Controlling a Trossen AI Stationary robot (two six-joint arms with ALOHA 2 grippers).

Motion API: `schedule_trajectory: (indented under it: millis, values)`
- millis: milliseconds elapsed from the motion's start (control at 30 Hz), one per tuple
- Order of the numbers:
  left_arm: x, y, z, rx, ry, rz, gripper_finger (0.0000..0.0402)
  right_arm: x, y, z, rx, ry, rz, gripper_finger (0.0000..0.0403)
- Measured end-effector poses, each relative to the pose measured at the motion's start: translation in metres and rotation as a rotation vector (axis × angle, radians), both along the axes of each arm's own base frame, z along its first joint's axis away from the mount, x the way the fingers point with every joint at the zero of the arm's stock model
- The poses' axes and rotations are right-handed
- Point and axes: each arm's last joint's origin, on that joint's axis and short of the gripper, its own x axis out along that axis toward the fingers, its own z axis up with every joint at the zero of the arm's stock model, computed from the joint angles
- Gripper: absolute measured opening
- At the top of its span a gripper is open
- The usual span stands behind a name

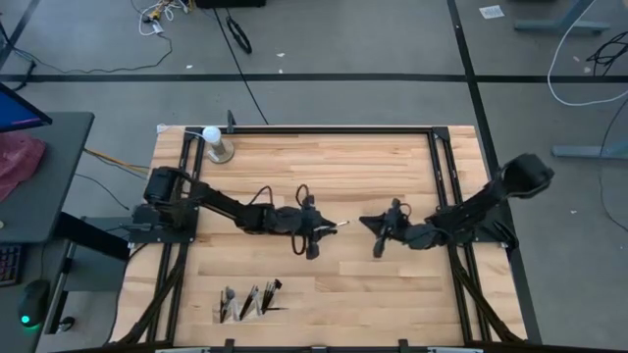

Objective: Put items in baskets/containers
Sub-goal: Put the black eyeshadow brush into the transparent organizer

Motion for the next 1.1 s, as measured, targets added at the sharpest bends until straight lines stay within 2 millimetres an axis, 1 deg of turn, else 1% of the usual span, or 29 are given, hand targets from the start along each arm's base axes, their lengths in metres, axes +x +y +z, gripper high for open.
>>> schedule_trajectory:
  millis: [67, 133, 300, 367, 467, 633, 800, 933, 1033, 1100]
  values:
    - [0.000, 0.000, -0.014, 0.000, 0.058, 0.003, 0.0096, -0.007, -0.002, -0.001, 0.023, -0.013, 0.002, 0.0002]
    - [0.001, 0.000, -0.026, -0.004, 0.088, -0.005, 0.0113, -0.010, -0.002, 0.000, 0.035, -0.028, 0.008, 0.0002]
    - [0.003, 0.006, -0.045, -0.017, 0.129, 0.036, 0.0156, -0.010, -0.001, 0.001, 0.026, -0.038, 0.016, 0.0002]
    - [0.004, 0.010, -0.051, -0.015, 0.137, 0.054, 0.0165, -0.010, -0.001, 0.001, 0.019, -0.036, 0.018, 0.0002]
    - [0.005, 0.015, -0.059, -0.010, 0.156, 0.077, 0.0163, -0.010, -0.001, 0.001, 0.019, -0.036, 0.019, 0.0002]
    - [0.006, 0.022, -0.073, -0.025, 0.172, 0.103, 0.0139, -0.010, -0.001, 0.001, 0.019, -0.037, 0.019, 0.0002]
    - [0.006, 0.026, -0.079, -0.023, 0.190, 0.116, 0.0106, -0.010, -0.001, 0.001, 0.020, -0.036, 0.021, 0.0002]
    - [0.005, 0.028, -0.081, -0.018, 0.228, 0.120, 0.0067, -0.010, 0.000, 0.001, 0.013, -0.026, 0.052, 0.0002]
    - [0.003, 0.028, -0.083, -0.003, 0.257, 0.110, 0.0026, -0.009, 0.002, 0.000, -0.001, -0.004, 0.120, 0.0003]
    - [0.002, 0.029, -0.084, 0.001, 0.276, 0.101, 0.0013, -0.009, 0.003, -0.001, 0.005, 0.014, 0.170, 0.0007]
